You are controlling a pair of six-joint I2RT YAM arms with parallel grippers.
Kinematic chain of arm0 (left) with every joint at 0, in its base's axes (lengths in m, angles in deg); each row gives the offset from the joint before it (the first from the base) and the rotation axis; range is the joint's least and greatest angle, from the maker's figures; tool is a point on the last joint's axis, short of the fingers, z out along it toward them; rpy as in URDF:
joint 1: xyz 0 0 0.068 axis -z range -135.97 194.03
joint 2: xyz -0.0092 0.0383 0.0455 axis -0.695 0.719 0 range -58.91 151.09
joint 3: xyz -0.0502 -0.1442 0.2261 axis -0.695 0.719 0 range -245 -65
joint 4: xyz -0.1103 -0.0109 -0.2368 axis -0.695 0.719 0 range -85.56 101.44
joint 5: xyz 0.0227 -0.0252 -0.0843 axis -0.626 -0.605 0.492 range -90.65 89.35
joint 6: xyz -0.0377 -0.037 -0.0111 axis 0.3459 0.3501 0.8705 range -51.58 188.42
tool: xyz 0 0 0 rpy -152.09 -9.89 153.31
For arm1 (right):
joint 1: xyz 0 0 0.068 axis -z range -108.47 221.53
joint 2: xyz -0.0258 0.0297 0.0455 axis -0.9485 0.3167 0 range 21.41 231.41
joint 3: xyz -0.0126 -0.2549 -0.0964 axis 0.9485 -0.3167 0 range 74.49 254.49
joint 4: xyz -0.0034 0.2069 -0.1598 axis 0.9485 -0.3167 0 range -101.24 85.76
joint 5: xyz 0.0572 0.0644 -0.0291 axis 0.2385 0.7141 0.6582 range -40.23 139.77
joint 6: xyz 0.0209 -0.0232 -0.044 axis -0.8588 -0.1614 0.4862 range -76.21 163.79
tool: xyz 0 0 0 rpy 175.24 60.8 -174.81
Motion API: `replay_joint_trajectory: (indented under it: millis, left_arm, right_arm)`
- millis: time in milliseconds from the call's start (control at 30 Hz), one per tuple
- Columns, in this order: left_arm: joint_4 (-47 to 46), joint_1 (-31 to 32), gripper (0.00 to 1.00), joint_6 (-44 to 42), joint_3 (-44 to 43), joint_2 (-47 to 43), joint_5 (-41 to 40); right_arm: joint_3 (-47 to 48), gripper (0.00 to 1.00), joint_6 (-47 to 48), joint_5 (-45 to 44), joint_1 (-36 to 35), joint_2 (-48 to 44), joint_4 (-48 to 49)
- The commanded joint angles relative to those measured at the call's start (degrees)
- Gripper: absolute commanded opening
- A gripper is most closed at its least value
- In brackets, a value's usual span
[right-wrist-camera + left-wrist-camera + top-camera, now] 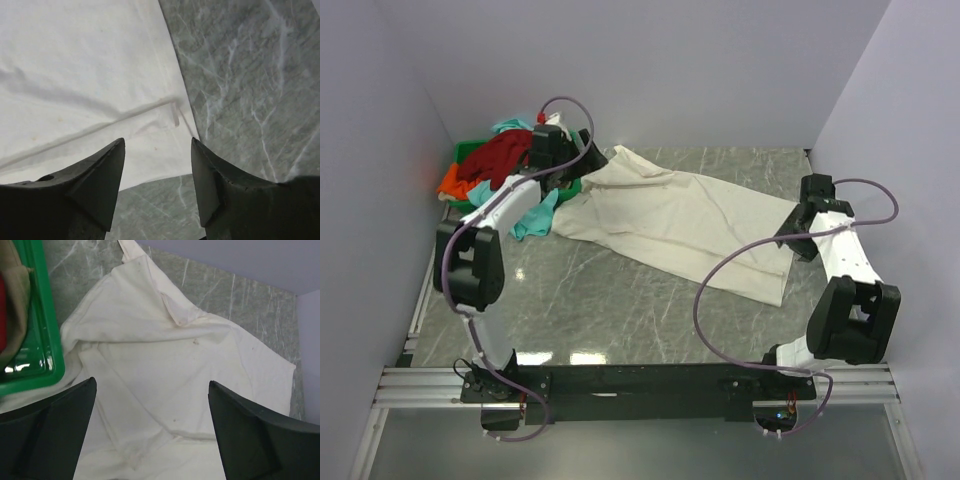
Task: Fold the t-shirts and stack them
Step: Fold the tshirt
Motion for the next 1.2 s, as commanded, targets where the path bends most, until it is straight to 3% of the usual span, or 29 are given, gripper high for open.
replay_joint_trajectory:
  millis: [0, 133, 267, 400, 533, 733, 1167]
  left_arm:
    - [-4.1, 0.4, 1.0, -1.4, 7.3, -10.3, -0.6]
    - [-7.3, 0.2, 0.99, -1.6, 22.0, -17.9, -2.4]
    - [-9.3, -0.8, 1.0, -2.2, 29.1, -22.5, -1.9]
    - [-9.5, -2.0, 0.99, -2.7, 35.3, -24.4, -2.3]
    - [-12.1, -3.8, 0.94, -2.3, 40.3, -25.3, -2.3]
    - [-14.3, -7.7, 0.85, -2.2, 43.2, -21.7, 0.1]
    - [-19.6, -10.4, 0.79, -1.1, 41.5, -11.4, 3.0]
  right_arm:
    - [0.4, 0.64, 1.5, -0.6, 0.3, -4.9, -0.4]
    - [-5.7, 0.68, 2.0, 12.6, -2.6, -13.3, 6.1]
    - [-11.9, 0.7, -2.0, 20.0, -13.7, -18.0, 14.7]
    - [-13.4, 0.69, -5.3, 22.6, -20.4, -14.9, 20.4]
    - [-11.6, 0.68, -6.8, 20.9, -25.1, -6.1, 21.5]
    - [-10.2, 0.66, -8.0, 20.9, -26.3, 2.1, 22.7]
    - [-10.6, 0.66, -8.3, 17.0, -26.3, 6.7, 22.3]
